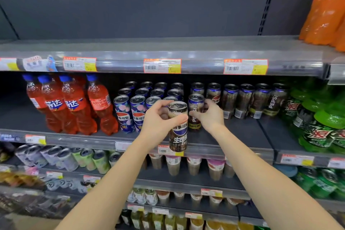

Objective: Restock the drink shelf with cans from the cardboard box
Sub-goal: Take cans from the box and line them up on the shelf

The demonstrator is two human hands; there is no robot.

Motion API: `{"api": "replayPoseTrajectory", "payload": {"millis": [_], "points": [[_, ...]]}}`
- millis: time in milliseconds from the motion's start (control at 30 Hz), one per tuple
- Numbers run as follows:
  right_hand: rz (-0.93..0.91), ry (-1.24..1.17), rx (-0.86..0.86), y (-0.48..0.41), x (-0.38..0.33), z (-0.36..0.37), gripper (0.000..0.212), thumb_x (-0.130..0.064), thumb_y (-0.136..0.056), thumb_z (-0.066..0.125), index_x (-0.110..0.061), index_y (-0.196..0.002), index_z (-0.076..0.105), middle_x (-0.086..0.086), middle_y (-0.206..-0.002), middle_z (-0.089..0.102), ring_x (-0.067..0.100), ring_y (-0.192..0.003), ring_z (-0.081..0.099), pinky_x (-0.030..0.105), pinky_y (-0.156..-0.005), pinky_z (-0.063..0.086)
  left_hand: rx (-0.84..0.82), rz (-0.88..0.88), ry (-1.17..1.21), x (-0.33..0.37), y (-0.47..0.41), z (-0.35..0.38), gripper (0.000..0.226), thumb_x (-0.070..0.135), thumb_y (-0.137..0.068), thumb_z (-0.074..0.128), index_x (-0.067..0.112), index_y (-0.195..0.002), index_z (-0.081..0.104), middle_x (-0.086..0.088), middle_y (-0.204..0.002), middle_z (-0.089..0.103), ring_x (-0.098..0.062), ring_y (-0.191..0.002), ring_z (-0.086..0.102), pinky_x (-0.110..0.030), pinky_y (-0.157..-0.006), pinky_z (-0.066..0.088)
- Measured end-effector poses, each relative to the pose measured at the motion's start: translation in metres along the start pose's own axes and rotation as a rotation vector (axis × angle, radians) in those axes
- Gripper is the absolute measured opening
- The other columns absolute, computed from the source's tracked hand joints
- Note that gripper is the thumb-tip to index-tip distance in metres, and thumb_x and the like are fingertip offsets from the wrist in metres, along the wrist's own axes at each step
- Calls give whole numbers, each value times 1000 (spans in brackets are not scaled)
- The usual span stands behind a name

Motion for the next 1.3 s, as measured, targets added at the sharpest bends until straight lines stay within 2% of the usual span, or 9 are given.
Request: {"api": "replayPoseTrajectory", "payload": {"millis": [200, 367, 633, 767, 867, 967, 1067, 1167, 1300], "points": [[-49, -42, 21, -7, -7, 3, 55, -23, -77, 87, -13, -127, 65, 5, -118, 71, 14, -100, 61, 22, -85, 41, -30, 27, 13, 1, -2, -2, 56, 20, -77, 92, 26, -125, 65, 2, -99, 76, -3, -87, 71, -22, -83, 60], [-43, -87, 31, -11, -3, 10, 59, -23, -79, 86, -14, -132, 62, 2, -121, 71, 17, -108, 64, 24, -92, 45, -60, 42, 25, 0, -6, -6, 59, 24, -77, 91, 28, -129, 64, 6, -113, 73, -1, -100, 71, -18, -82, 58], [-36, -9, 46, -11, -7, 15, 49, -21, -85, 80, -15, -129, 61, 5, -123, 70, 24, -118, 62, 30, -99, 45, -85, 40, 34, -5, -9, -9, 63, 29, -76, 92, 30, -132, 63, 6, -116, 73, -6, -105, 70, -24, -89, 58], [34, 18, 36, -3, -6, 7, 56, -24, -82, 82, -15, -133, 61, 5, -126, 69, 25, -118, 62, 33, -99, 47, -82, 38, 46, -6, -11, -5, 61, 28, -75, 93, 29, -129, 64, 4, -111, 75, -7, -101, 72, -25, -88, 59], [88, -87, 63, 16, -11, -11, 48, -7, -86, 71, -14, -132, 59, 5, -124, 69, 22, -111, 65, 29, -92, 52, -82, 51, 43, -3, -12, 3, 61, 28, -74, 93, 26, -128, 65, 6, -101, 75, -4, -92, 72, -22, -84, 58], [-9, -290, -244, 50, -25, -37, 50, 13, -85, 54, -22, -120, 59, 2, -117, 70, 12, -99, 68, 19, -78, 52, -93, 53, 54, 0, -15, 14, 61, 31, -74, 94, 29, -127, 64, 5, -99, 73, -6, -91, 71, -24, -83, 58], [-81, -307, -510, 74, -34, -56, 59, 9, -84, 66, -41, -114, 57, -12, -114, 69, 6, -97, 71, 23, -82, 54, -98, 66, 47, 5, -17, 29, 61, 32, -74, 93, 32, -127, 63, 2, -107, 74, -10, -97, 73, -27, -86, 60], [-101, -296, -347, 79, -33, -60, 45, -14, -81, 83, -40, -110, 61, -16, -106, 73, 5, -96, 71, 22, -81, 58, -113, 70, 76, 11, -17, 47, 64, 28, -74, 94, 28, -129, 63, 2, -105, 75, -11, -95, 74, -30, -86, 61], [-64, -296, -86, 66, -18, -59, 40, -18, -78, 84, -23, -113, 66, -3, -101, 76, 17, -93, 72, 29, -81, 59, -129, 114, -54, 17, -20, 59, 75, 38, -74, 93, 32, -139, 57, 13, -115, 70, -3, -104, 69, -28, -91, 59]]}}
Point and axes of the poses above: each hand's wrist, its own y-axis away from the middle knuckle, its own z-axis out of the palm, x = y × z, the point moved 1 cm from there along -y, towards the middle knuckle
